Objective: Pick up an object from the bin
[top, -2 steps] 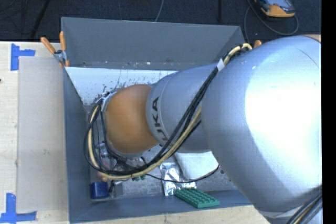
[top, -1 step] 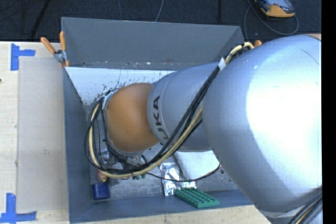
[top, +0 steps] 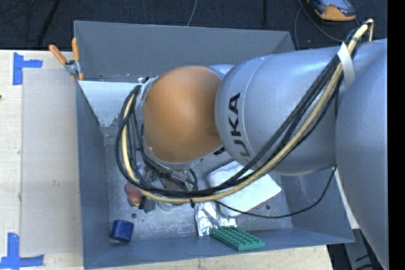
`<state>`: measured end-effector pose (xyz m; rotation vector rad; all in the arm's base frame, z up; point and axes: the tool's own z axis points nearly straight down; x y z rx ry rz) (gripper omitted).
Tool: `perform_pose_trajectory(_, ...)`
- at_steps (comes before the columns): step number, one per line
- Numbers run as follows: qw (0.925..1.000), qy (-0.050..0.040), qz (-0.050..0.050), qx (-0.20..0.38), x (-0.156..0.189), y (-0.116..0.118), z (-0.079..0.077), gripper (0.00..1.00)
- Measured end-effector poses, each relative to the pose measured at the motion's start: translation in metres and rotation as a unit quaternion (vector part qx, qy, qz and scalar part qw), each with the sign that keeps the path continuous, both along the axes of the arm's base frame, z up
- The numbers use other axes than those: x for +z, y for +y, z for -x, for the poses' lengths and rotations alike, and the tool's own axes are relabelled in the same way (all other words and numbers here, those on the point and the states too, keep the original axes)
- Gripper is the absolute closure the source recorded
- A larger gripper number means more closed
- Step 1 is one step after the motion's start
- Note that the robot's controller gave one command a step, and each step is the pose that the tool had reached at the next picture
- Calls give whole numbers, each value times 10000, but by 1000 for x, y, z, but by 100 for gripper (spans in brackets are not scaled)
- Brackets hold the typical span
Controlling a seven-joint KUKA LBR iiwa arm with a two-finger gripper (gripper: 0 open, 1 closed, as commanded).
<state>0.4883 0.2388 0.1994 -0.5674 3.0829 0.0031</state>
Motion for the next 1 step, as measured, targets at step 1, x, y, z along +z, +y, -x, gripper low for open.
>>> perform_pose_trajectory(1, 9999, 8, 5, -140, 44, -13, -10, 100)
